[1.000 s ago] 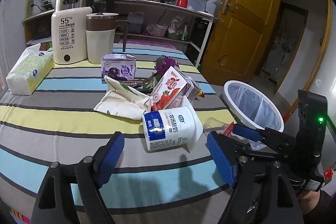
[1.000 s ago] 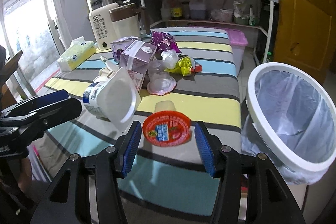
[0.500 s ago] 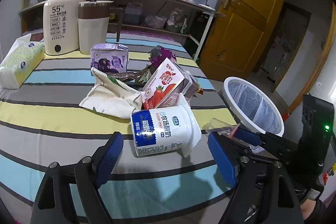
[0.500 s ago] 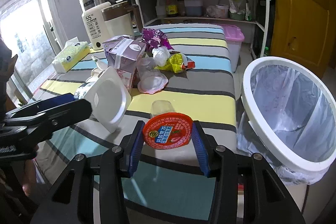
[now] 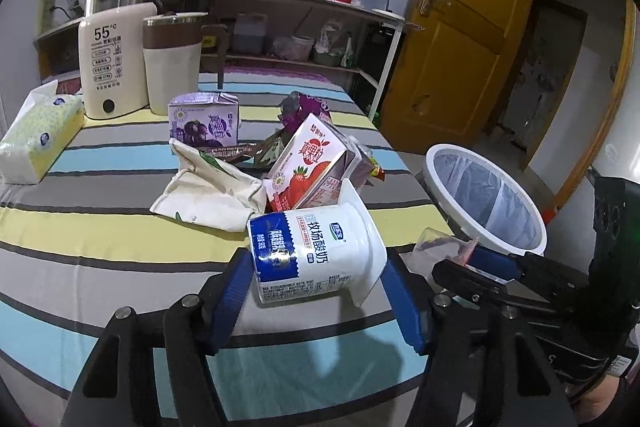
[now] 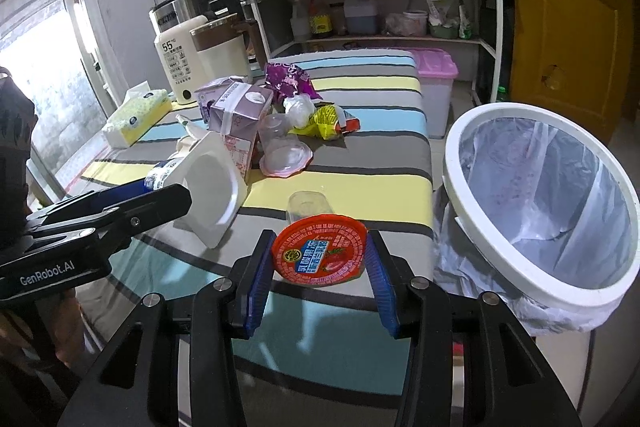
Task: Collect trash
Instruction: 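Grasp the red-lidded cup with the right tool while the left tool grasps the white yogurt cup, then carry both cups over the bin and open both tools to drop them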
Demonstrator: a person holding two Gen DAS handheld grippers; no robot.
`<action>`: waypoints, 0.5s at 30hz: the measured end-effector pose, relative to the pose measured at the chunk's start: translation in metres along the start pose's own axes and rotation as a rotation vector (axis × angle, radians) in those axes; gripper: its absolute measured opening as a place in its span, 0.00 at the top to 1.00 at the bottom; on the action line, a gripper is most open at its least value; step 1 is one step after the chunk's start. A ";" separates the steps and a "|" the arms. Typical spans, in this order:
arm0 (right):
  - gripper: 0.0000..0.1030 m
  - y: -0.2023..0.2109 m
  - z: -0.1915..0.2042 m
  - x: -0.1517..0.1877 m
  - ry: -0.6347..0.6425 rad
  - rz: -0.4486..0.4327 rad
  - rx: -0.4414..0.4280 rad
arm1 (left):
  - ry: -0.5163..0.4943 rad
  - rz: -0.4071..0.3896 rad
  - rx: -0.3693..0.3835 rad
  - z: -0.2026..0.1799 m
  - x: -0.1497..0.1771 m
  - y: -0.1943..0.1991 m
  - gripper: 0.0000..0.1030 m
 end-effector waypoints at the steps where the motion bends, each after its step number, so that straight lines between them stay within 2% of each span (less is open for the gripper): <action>1: 0.55 0.002 0.000 0.000 -0.001 -0.004 0.001 | 0.000 -0.005 0.000 -0.001 0.000 0.002 0.37; 9: 0.55 0.020 -0.006 0.001 -0.020 -0.033 0.016 | -0.015 -0.033 0.025 -0.012 -0.003 0.020 0.37; 15: 0.55 0.037 -0.029 0.001 -0.062 -0.064 0.069 | -0.053 -0.036 0.072 -0.034 -0.011 0.017 0.37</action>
Point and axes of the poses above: each gripper's, at about its wrist camera, not at the fingertips, and y roughly against the way its jaws point, z to its left, x to its underside, the point moved 3 cm from there along -y, roughly the way its jaws point, and after that the axes turned 1 degree about -y, right-handed, at the moved point
